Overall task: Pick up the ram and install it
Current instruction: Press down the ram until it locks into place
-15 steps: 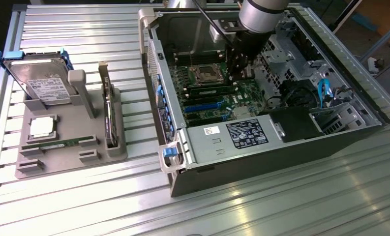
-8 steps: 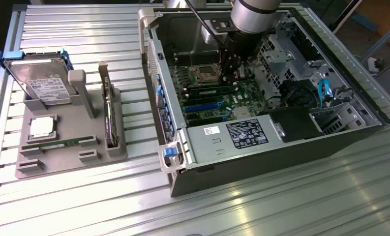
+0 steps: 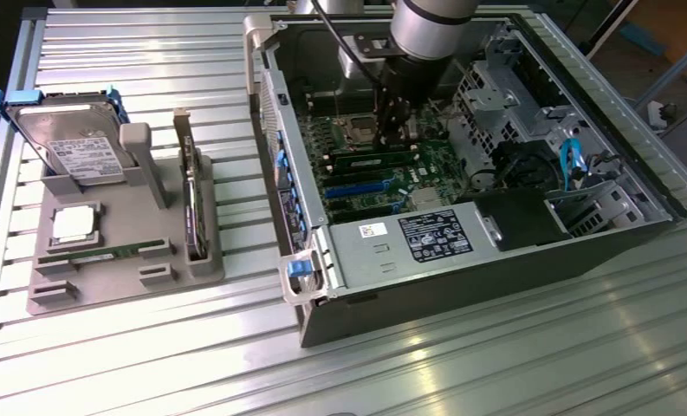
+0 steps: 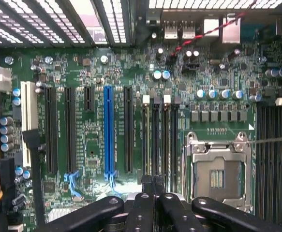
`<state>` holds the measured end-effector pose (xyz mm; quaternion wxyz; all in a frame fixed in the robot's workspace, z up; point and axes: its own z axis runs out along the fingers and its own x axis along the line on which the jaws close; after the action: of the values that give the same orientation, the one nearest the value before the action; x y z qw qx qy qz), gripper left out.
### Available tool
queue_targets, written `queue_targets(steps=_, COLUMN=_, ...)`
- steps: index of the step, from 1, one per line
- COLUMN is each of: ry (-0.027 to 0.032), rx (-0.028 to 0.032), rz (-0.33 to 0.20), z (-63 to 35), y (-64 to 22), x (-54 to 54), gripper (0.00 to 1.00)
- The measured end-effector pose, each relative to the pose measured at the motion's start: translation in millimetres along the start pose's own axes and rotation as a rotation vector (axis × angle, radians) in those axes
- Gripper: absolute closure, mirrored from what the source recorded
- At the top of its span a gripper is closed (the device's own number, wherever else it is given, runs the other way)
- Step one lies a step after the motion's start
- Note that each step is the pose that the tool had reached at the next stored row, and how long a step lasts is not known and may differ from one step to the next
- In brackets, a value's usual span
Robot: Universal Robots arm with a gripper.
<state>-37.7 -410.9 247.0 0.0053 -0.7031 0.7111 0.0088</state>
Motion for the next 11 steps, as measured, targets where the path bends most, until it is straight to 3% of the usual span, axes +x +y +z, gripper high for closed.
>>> queue_targets(steps=11, ry=0.0000, rx=0.0000, rz=0.000, z=2.3, y=4.9, x=0.1, gripper=0.89)
